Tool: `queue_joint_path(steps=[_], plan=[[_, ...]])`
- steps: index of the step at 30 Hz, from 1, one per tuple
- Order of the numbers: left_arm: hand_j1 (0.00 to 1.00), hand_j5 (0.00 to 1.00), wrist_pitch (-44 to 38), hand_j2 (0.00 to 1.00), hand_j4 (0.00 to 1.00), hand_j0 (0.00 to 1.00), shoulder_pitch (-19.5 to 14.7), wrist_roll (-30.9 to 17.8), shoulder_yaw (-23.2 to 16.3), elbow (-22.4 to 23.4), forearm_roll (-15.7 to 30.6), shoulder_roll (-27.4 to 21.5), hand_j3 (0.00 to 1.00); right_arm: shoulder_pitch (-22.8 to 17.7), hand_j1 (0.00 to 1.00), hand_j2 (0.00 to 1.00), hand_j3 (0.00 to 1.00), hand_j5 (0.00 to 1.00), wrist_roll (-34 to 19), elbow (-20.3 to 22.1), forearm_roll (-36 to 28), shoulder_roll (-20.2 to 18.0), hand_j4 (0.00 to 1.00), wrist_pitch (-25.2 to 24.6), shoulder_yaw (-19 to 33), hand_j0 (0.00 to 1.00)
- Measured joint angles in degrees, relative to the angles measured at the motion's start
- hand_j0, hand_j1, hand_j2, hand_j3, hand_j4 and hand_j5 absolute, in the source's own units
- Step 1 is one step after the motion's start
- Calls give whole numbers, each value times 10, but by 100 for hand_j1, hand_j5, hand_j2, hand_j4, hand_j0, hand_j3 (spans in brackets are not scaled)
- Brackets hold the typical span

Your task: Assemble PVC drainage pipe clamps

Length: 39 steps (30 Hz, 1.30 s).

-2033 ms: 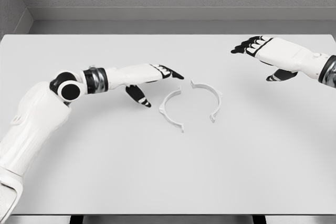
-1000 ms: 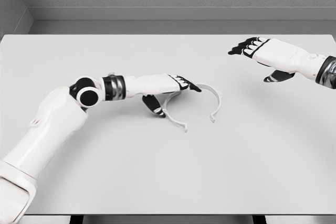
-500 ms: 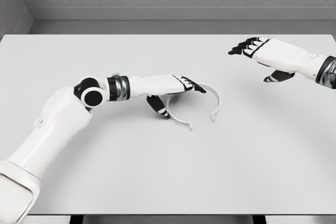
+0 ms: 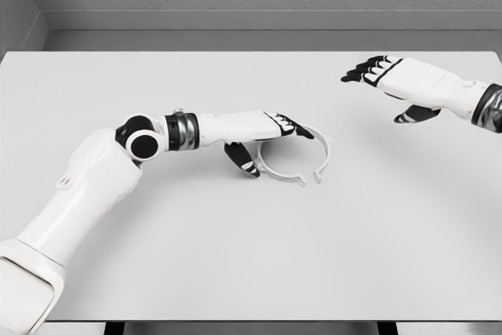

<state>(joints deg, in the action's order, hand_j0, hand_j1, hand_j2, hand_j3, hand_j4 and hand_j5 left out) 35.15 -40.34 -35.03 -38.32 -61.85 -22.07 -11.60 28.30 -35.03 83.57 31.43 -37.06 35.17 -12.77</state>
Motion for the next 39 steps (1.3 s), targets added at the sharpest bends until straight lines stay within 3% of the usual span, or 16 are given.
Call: queue_joint_path(steps=[39], plan=[[100, 100, 0, 100, 100, 100, -6, 0, -14, 3, -13, 31, 100, 0, 100, 100, 100, 100, 0, 1, -1, 2, 100, 0, -1, 100]])
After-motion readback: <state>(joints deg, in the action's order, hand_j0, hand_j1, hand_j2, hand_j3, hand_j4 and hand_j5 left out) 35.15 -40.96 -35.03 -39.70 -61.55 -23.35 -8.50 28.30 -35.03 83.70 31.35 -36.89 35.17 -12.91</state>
